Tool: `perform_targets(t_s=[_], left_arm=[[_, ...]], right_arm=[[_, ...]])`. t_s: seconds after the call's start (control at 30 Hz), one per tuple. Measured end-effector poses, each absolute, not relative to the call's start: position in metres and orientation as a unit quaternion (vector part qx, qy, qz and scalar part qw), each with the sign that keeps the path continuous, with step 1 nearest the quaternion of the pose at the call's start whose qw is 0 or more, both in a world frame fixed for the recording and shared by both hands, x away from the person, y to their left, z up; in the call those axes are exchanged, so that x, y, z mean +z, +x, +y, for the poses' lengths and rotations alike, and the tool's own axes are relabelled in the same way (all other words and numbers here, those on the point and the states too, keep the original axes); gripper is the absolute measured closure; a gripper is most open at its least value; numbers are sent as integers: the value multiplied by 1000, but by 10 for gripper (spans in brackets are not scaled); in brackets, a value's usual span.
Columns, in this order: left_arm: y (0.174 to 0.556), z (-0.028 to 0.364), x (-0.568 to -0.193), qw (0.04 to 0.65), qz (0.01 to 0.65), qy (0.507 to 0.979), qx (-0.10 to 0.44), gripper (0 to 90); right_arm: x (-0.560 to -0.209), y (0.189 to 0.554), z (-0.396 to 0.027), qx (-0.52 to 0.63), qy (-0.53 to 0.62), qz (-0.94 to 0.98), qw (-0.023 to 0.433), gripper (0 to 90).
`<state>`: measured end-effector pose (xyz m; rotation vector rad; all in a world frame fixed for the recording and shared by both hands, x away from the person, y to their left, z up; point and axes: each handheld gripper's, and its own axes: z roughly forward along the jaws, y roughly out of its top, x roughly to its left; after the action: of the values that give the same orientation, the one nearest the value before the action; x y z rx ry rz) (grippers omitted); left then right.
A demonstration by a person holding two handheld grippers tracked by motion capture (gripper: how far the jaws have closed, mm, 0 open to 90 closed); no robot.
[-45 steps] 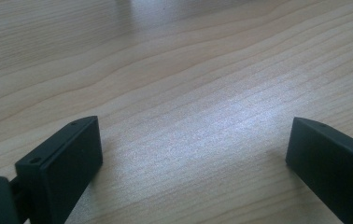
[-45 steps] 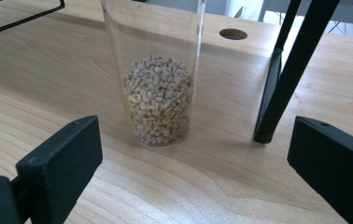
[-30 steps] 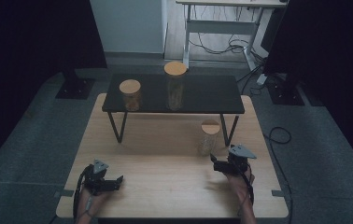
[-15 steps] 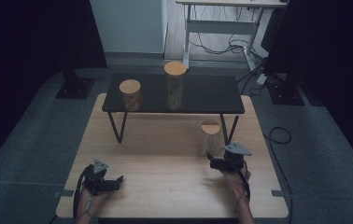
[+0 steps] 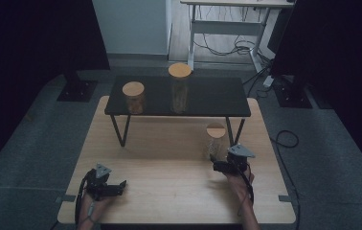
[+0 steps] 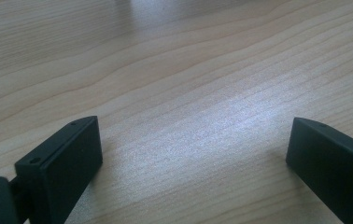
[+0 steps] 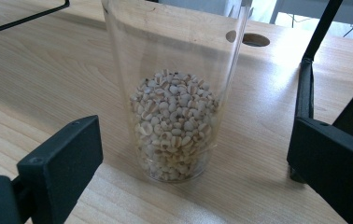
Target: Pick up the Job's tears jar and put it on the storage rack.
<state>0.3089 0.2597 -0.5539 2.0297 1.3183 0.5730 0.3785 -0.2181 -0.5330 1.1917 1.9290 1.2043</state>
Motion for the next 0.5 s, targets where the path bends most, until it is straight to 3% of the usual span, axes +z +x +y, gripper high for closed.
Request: perform_targets(t_s=[0.5], left_arm=[[309,260,-554,321,502,773,218,31]], right_arm=[[-534,386,-212,452,445,720,281,33]])
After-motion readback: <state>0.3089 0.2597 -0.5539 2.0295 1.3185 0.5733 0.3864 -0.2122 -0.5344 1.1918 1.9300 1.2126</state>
